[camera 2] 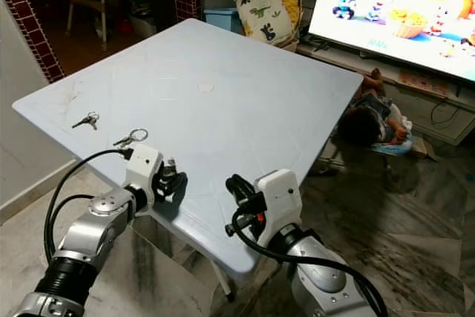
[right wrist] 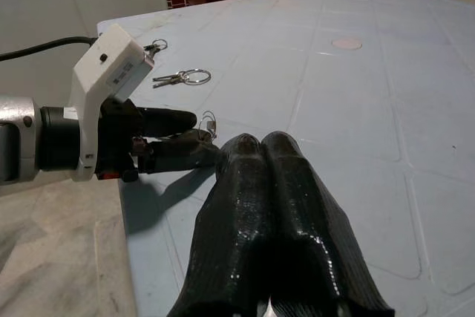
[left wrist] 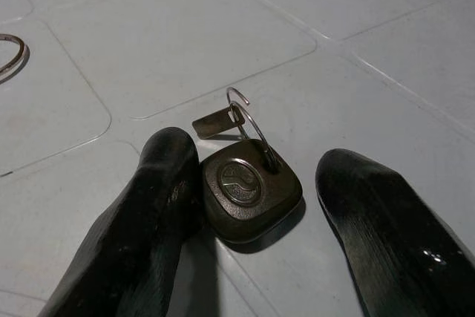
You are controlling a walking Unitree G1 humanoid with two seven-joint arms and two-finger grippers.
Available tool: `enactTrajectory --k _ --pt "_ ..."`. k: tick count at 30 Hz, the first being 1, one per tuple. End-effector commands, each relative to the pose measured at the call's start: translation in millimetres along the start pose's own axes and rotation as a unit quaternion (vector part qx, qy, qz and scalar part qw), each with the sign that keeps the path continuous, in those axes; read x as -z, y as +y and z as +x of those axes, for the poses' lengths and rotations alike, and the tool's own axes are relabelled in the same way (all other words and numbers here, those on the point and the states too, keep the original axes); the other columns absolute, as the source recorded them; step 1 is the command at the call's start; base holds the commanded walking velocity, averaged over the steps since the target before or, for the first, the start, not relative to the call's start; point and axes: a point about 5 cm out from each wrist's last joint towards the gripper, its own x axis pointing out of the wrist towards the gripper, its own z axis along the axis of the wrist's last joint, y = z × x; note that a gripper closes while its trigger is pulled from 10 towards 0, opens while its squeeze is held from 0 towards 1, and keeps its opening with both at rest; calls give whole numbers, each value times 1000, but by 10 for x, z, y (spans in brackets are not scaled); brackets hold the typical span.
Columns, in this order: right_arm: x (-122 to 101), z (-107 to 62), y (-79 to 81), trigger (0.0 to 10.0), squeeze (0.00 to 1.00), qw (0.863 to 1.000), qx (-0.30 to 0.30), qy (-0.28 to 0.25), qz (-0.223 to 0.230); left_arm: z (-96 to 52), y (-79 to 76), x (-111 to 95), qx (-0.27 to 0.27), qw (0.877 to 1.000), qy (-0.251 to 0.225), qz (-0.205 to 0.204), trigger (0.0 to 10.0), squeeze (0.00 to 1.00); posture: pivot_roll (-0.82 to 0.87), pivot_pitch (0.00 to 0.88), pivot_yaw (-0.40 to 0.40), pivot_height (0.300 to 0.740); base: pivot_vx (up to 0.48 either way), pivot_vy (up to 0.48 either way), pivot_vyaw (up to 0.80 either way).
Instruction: Hang keys on a hook
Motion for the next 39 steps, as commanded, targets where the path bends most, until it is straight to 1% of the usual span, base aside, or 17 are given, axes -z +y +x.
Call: enactTrajectory --k 1,4,8,12,13,14,15,17,19,24,26,27,29,30,34,35,39 --pt "-49 -1 15 10000 0 1000 -5 -7 -4 30 -21 -30 5 1000 0 12 10000 0 -14 24 -32 740 0 0 0" --pt "-51 5 17 10000 0 1000 -5 -7 -4 29 -24 -30 6 1000 -2 15 10000 0 -14 24 -32 740 0 0 0" --pt "-53 21 22 10000 0 1000 -8 -7 -5 18 -25 -82 -4 997 -23 68 10000 0 -11 19 -36 740 0 0 0" --pt "-53 30 11 10000 0 1000 -8 -8 -5 -3 -1 -143 -36 996 -40 72 10000 0 -5 15 -39 740 0 0 0" --pt "-53 30 11 10000 0 1000 -8 -8 -5 -3 -1 -143 -36 996 -40 72 10000 0 -5 15 -39 740 0 0 0" --pt "-50 32 -3 10000 0 1000 -4 -8 -6 -38 -24 -142 -33 996 -45 64 10000 224 -1 16 -40 740 0 0 0" --pt "-49 40 -13 10000 0 1000 -2 -8 -6 -79 -31 -133 -38 996 -53 58 10000 1000 3 17 -42 740 0 0 0" --pt "-49 46 -15 10000 0 1000 -2 -9 -6 -95 -37 -118 -39 996 -54 55 10000 1000 6 18 -42 740 0 0 0" --pt "-53 61 -16 10000 0 1000 -1 -10 -5 -120 -16 -100 -59 995 -56 59 10000 1000 8 17 -44 740 0 0 0" --pt "-67 122 -59 10000 0 1000 19 -12 5 -252 65 -119 -95 991 -70 56 10000 1000 36 18 -45 740 0 0 0" --pt "-95 195 -85 10000 0 999 29 -18 13 -408 145 -125 -125 987 -79 67 10000 1000 57 16 -45 740 0 0 0" --pt "-99 217 -88 10000 0 999 29 -19 14 -456 163 -117 -131 986 -83 62 10000 1000 62 16 -45 740 0 0 0" --pt "-92 264 -102 10000 0 999 34 -21 10 -562 220 -76 -155 982 -81 76 10000 1000 73 16 -47 740 0 0 0" --pt "-86 295 -126 10000 0 999 43 -23 9 -642 272 -19 -179 977 -72 88 10000 1000 80 14 -48 740 0 0 0" --pt "-80 325 -175 10000 0 998 60 -26 6 -752 268 44 -183 978 -65 78 10000 984 89 13 -51 740 0 0 0" --pt "-78 330 -188 10000 0 998 64 -26 5 -768 257 57 -184 978 -61 76 10000 0 93 12 -52 740 0 0 0" --pt "-57 354 -262 10000 0 996 91 -22 3 -805 205 72 -180 979 -56 71 10000 0 96 9 -52 740 0 0 0"
